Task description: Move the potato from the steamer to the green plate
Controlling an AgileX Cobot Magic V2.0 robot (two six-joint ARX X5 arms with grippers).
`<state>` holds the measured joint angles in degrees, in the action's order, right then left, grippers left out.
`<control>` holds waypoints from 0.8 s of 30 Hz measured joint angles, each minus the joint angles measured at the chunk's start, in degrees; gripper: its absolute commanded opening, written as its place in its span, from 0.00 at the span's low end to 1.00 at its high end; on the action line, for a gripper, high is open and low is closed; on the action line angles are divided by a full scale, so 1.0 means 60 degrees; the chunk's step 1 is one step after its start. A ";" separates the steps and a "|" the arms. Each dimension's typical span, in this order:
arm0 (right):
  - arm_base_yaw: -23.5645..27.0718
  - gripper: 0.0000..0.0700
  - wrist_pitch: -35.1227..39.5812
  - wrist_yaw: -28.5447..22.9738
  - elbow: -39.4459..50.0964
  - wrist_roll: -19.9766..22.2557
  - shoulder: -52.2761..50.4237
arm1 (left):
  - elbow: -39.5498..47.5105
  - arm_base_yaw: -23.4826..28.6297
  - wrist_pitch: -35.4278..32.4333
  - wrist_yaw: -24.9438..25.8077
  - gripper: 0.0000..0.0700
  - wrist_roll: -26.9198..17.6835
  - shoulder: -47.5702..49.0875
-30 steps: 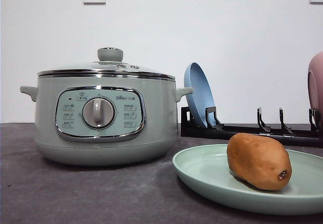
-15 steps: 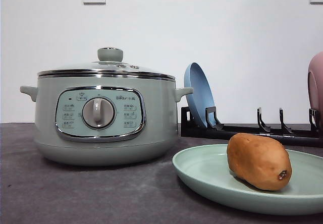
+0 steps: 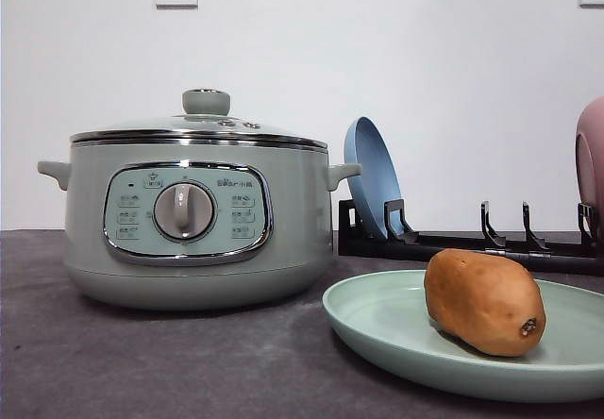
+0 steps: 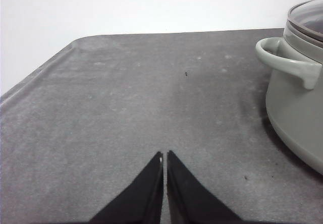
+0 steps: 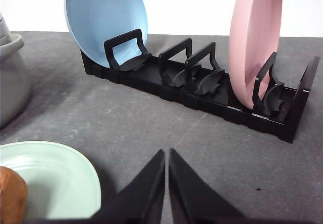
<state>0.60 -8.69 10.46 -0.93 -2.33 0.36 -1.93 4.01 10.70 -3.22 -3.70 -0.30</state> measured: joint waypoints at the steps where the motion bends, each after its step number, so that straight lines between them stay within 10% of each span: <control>1: 0.0000 0.00 0.0000 0.0000 0.0000 0.0000 0.0000 | 0.0000 0.0000 0.0000 0.0001 0.00 0.0000 0.0000; 24: 0.0000 0.00 0.0000 0.0000 0.0000 0.0000 0.0000 | 0.0000 0.0000 0.0000 0.0001 0.00 0.0000 0.0000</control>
<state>0.60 -8.69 10.46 -0.93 -2.33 0.36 -1.93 4.01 10.70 -3.22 -3.70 -0.30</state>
